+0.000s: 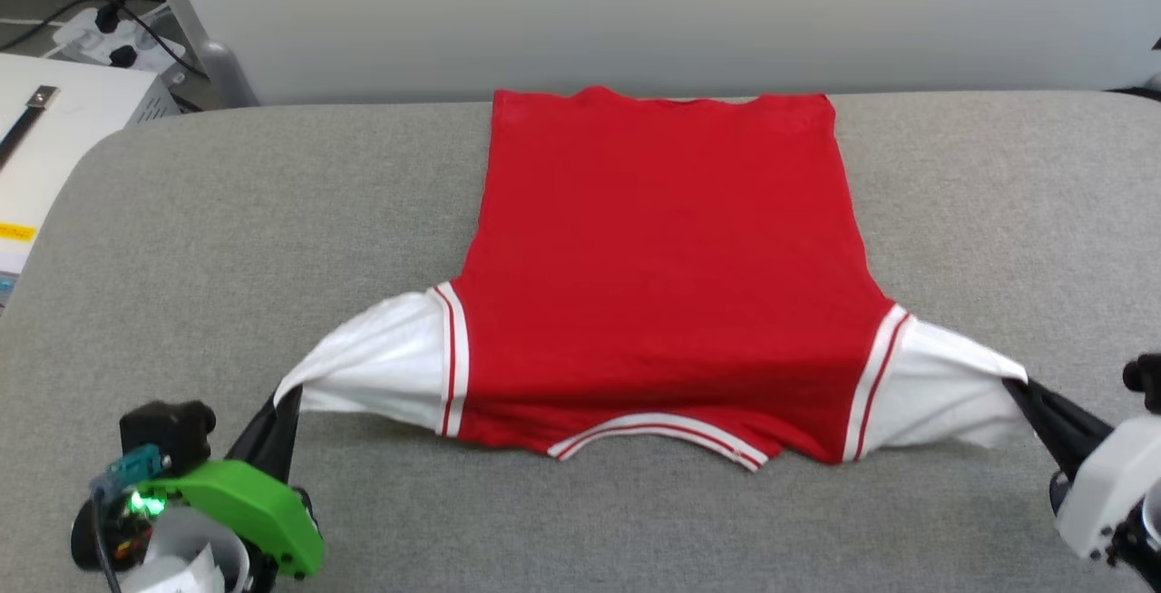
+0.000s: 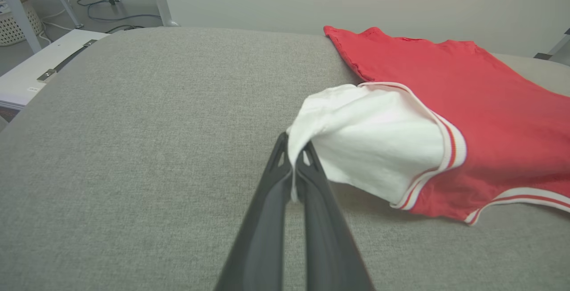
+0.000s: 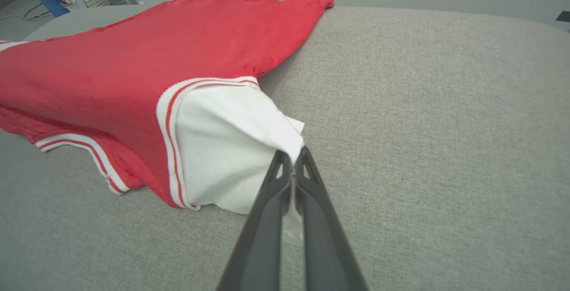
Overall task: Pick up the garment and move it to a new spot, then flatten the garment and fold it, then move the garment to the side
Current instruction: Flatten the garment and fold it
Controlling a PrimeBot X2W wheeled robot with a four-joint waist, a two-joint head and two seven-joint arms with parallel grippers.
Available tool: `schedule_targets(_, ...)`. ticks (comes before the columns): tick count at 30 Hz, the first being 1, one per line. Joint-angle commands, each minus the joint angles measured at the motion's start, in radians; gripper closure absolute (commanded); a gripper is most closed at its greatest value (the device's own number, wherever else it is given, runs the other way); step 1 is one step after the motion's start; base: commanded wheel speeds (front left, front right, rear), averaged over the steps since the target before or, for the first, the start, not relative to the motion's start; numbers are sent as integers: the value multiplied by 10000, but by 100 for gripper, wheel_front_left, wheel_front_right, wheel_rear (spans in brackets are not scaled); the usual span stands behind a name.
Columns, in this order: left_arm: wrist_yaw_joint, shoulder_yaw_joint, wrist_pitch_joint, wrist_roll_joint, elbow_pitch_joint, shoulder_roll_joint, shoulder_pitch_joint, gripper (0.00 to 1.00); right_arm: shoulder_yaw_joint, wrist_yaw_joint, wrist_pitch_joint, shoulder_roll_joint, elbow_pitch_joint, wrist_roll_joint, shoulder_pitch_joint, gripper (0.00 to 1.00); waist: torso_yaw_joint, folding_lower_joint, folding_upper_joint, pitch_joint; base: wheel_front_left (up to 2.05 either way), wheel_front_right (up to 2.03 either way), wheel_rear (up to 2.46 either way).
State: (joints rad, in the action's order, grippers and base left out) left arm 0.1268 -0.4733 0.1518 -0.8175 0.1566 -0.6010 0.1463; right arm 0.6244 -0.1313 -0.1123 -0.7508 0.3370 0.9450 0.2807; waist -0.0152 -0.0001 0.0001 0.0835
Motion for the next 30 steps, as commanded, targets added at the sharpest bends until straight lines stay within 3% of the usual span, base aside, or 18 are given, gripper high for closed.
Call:
schedule_targets(1, 211, 68, -38, -208, -224, -161, -505, 100, -229, 6, 137, -96, -141, 98, -595, 100, 126, 1, -1, -339, 0, 0, 0)
schedule_targets(3, 584, 78, -46, -416, -723, -211, -1488, 100, -683, 6, 575, -134, -510, 149, -1974, 100, 157, 1, -1, -403, 0, 0, 0)
schedule_targets(7, 812, 23, -17, -565, -985, -145, -2158, 100, -1135, 6, 1166, -100, -869, 222, -3105, 100, 194, 1, -1, -363, 0, 0, 0)
schedule_targets(14, 887, -112, 6, -487, -1137, 16, -2083, 100, -1993, 6, 2055, 103, -1281, -329, -3719, 100, 266, 1, -1, -101, 0, 0, 0)
schedule_targets(15, 877, -141, -1, -428, -1159, 24, -1966, 100, -2071, 6, 2319, 160, -1370, -421, -3708, 69, 280, 1, -1, -34, 0, 0, 0)
schedule_targets(16, 871, -164, -14, -392, -1171, 40, -1874, 100, -2152, 6, 2496, 198, -1475, -494, -3672, 12, 289, 1, -1, 1, 0, 0, 0)
schedule_targets(17, 863, -195, -14, -327, -1195, 53, -1754, 100, -2324, 6, 2586, 243, -1637, -627, -3577, 0, 302, 1, -1, 60, 0, 0, 0)
schedule_targets(24, 928, -299, 152, 80, -1436, 228, -1048, 100, -3885, 6, 2849, 386, -2741, -1513, -2412, 0, 421, 1, -1, 648, 0, 0, 0)
schedule_targets(30, 1009, -395, 329, 545, -1743, 424, -263, 100, -5172, 6, 3675, 382, -3420, -2048, -325, 0, 815, 1, -1, 1504, 0, 0, 0)
